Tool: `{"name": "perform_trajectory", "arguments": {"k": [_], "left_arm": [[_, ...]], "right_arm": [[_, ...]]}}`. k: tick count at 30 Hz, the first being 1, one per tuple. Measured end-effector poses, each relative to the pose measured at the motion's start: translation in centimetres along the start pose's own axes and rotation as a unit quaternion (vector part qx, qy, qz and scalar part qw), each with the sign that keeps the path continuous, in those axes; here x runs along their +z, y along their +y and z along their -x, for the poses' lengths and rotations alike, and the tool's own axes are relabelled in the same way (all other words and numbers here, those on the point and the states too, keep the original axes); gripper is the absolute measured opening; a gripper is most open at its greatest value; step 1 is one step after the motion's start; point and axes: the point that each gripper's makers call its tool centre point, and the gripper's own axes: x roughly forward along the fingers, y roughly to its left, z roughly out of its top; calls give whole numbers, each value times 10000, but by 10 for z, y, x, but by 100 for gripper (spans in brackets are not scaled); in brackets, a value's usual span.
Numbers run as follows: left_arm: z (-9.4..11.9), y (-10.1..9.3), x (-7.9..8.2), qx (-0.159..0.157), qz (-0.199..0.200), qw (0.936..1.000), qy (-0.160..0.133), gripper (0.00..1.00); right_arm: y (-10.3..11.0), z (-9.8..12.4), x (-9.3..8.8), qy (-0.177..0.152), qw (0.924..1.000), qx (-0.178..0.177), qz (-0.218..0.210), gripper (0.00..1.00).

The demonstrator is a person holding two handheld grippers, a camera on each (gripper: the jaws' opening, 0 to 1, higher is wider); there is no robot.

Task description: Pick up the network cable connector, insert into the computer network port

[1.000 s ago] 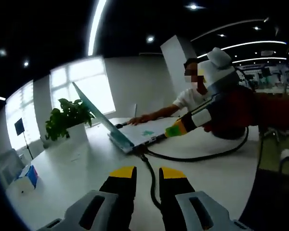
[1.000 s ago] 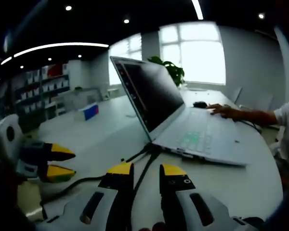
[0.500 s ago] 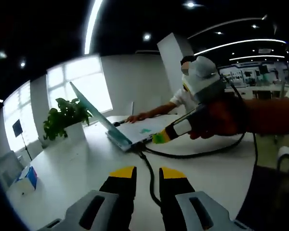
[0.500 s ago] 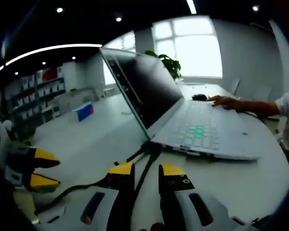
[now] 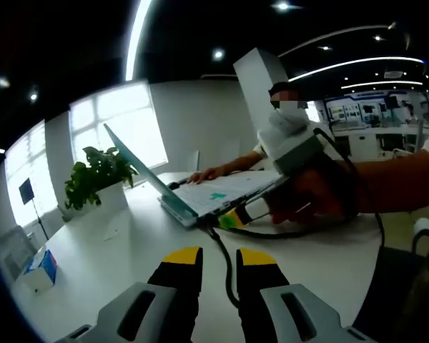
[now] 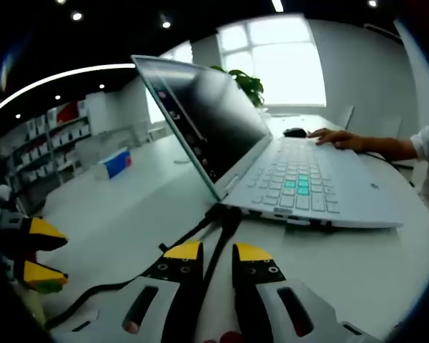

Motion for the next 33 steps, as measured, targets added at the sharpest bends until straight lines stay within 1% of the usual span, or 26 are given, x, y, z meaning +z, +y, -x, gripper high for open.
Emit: {"name": "perform_trajectory", "arguments": {"k": [7,8,13,15,19,22,27,29,33], "left_arm": [[-2,0,-1,3,54,10000,-1,20],[-2,0,-1,1,61,10000,-18,20],[-1,0,-3,5,125,9999,-52,20],[-1,0,-3,4,154,9999,-60,20],[1,-1,-4,-1,184,9998,-73,20],[4,-2,-5,10,204,9998,-79,20],[5,-3,-7,17,228,9997,-70,20],[5,-4,-8,6,248,9997,-79,20],[5,-6,-7,-30,272,9996,-120,20]], "right_arm": [[-1,-9,-2,127,9998,-139,104,15],[-1,-11,-4,199,9996,-195,108,14],[-2,-15,-3,259,9991,-291,152,11],[0,-16,-4,282,9991,-296,89,8],[1,-16,-5,291,9987,-409,25,7],[-1,-15,-7,282,9980,-511,-234,5],[-1,-14,-7,230,9966,-677,-418,4],[-1,-14,-6,247,9954,-727,-571,4],[-1,-13,-4,315,9942,-798,-650,4]]}}
